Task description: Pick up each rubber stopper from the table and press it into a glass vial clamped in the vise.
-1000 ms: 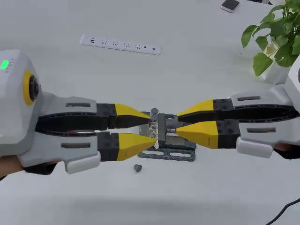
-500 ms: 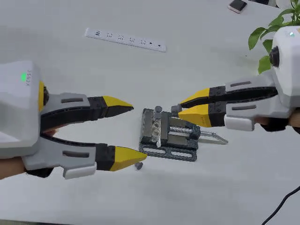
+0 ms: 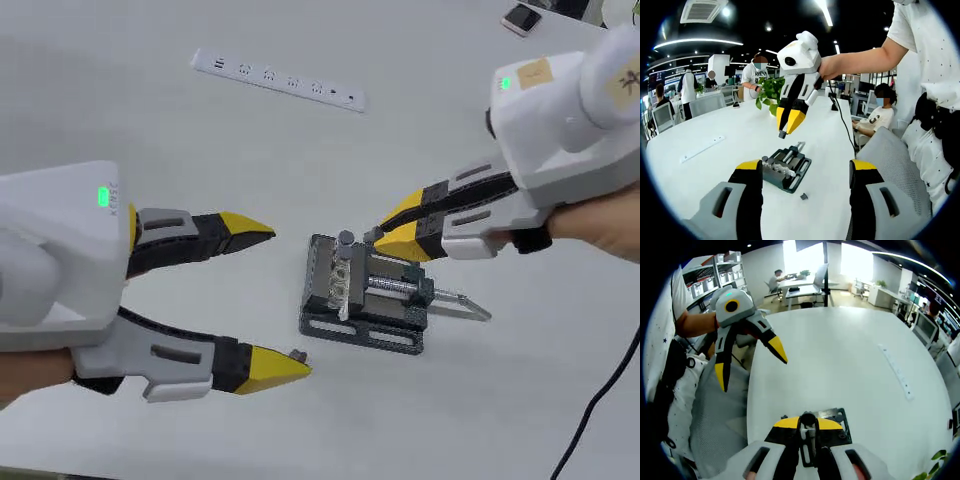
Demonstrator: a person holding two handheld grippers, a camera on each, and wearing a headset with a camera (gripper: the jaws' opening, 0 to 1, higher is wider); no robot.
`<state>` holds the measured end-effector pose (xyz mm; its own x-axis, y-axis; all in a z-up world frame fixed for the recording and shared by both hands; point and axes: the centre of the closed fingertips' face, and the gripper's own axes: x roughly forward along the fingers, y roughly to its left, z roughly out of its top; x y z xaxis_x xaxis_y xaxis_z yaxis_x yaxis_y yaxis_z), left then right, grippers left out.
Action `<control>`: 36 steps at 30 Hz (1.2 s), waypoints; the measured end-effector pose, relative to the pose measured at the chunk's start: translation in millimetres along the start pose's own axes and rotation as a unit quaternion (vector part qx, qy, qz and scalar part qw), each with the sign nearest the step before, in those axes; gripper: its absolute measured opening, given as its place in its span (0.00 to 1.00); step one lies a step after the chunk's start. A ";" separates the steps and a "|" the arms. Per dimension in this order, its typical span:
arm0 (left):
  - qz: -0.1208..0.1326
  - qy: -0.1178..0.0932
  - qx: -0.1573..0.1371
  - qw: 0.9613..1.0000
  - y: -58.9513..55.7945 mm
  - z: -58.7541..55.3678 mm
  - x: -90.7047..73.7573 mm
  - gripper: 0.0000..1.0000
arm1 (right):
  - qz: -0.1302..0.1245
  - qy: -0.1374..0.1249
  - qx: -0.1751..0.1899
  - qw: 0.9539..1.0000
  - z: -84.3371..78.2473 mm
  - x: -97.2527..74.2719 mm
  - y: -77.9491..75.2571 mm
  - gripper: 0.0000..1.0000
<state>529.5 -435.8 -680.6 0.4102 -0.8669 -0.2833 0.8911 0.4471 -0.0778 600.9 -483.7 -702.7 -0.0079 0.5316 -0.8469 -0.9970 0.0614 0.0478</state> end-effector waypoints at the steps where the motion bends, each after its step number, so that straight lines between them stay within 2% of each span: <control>1: 0.001 0.000 -0.002 1.000 1.1 -1.6 0.7 0.72 | 0.002 0.018 -0.008 1.000 -3.7 4.9 -1.4 0.05; 4: 0.003 0.000 -0.003 1.000 3.2 -6.1 1.5 0.77 | 0.002 0.049 -0.023 0.999 -11.8 17.0 -9.1 0.05; 10: 0.007 -0.008 -0.017 1.000 8.3 -15.8 3.5 0.87 | 0.012 0.085 -0.027 0.996 -19.6 37.6 -17.1 0.05; 19: 0.014 -0.023 -0.025 0.999 13.8 -23.9 3.3 0.97 | 0.020 0.144 -0.041 0.989 -36.1 61.4 -24.5 0.05; 29: 0.014 -0.025 -0.033 0.999 14.1 -30.7 2.6 0.99 | 0.027 0.176 -0.049 0.983 -46.3 75.1 -27.3 0.05; 36: 0.015 -0.034 -0.036 0.999 14.1 -29.8 0.9 0.99 | 0.032 0.190 -0.051 0.980 -48.7 79.6 -26.7 0.05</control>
<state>536.6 -423.7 -710.4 0.4518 -0.8645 -0.2204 0.8626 0.4863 -0.1394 623.1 -484.2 -797.1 -0.0789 0.1774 -0.9810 -0.9959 -0.0574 0.0697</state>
